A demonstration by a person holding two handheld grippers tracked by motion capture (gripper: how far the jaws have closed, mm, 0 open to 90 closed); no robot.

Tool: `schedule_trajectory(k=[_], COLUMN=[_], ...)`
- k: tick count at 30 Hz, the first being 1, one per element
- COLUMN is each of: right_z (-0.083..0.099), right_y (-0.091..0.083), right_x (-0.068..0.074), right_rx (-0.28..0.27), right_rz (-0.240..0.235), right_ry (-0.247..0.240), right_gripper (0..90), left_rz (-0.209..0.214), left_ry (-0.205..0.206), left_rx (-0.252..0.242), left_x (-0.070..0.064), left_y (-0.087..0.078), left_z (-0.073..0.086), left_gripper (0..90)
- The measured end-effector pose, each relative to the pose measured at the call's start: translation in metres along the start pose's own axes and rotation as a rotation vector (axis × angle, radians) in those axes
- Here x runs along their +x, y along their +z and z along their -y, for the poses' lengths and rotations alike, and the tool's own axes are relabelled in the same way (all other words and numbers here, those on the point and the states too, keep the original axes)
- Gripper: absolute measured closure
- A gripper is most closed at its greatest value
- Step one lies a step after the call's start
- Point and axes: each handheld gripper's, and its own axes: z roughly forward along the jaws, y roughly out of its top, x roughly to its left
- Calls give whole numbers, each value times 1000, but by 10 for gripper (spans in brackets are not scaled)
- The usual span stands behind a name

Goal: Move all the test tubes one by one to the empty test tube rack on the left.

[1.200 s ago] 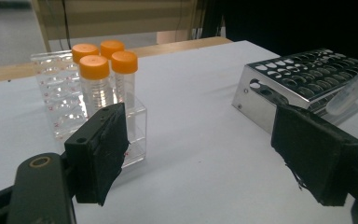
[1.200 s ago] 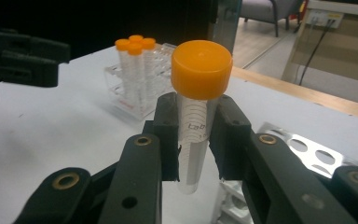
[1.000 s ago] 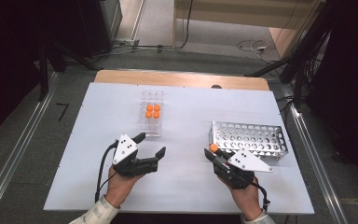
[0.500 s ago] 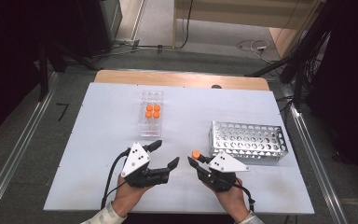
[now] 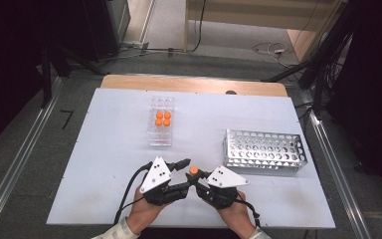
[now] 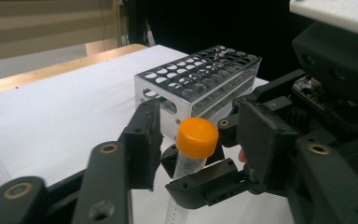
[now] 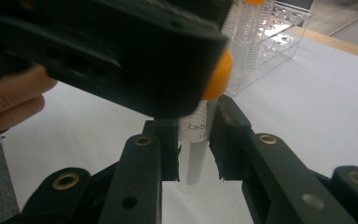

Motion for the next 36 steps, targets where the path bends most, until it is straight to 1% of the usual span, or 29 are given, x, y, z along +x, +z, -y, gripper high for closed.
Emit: schedule_trajectory(k=[2,8,12,15,22,23,25,27,28,29,31,33,36], right_z=[-1,-2,-2,-2,-2,-2,-2,-3,-3,-3,-2,0,4], right_y=[0,0,0,0,-1,-1,0,-1,-2,-4,-11,-19,-32], right_x=[1,2,2,2,2,1,1,0,-2,-5,-12,-20,-34], right_rx=[0,-4,-4,-6,-4,-3,11,30,37,45,45,42,32], right_rz=[-1,-7,-7,-7,-8,-11,-32,-46,-49,-49,-38,-14,26], right_ry=[0,-3,-7,-7,-5,-4,-2,-1,-7,1,18,30,58], right_gripper=[714,714,714,714,709,667,511,422,370,337,307,285,276], left_rz=[6,3,2,-2,-3,-2,-4,-13,-20,-27,-47,-74,-115], left_ry=[-2,0,0,1,2,-1,1,-2,-10,-16,-36,-49,-69], left_rx=[6,11,16,16,18,18,17,10,7,6,-4,-10,-23], left_x=[0,0,0,0,1,1,2,5,7,11,18,26,39], left_y=[1,3,4,5,4,4,3,1,0,-2,-6,-10,-16], left_z=[1,3,4,4,4,4,3,2,1,0,-2,-4,-7], left_gripper=[544,622,634,680,698,699,700,700,700,700,699,699,700])
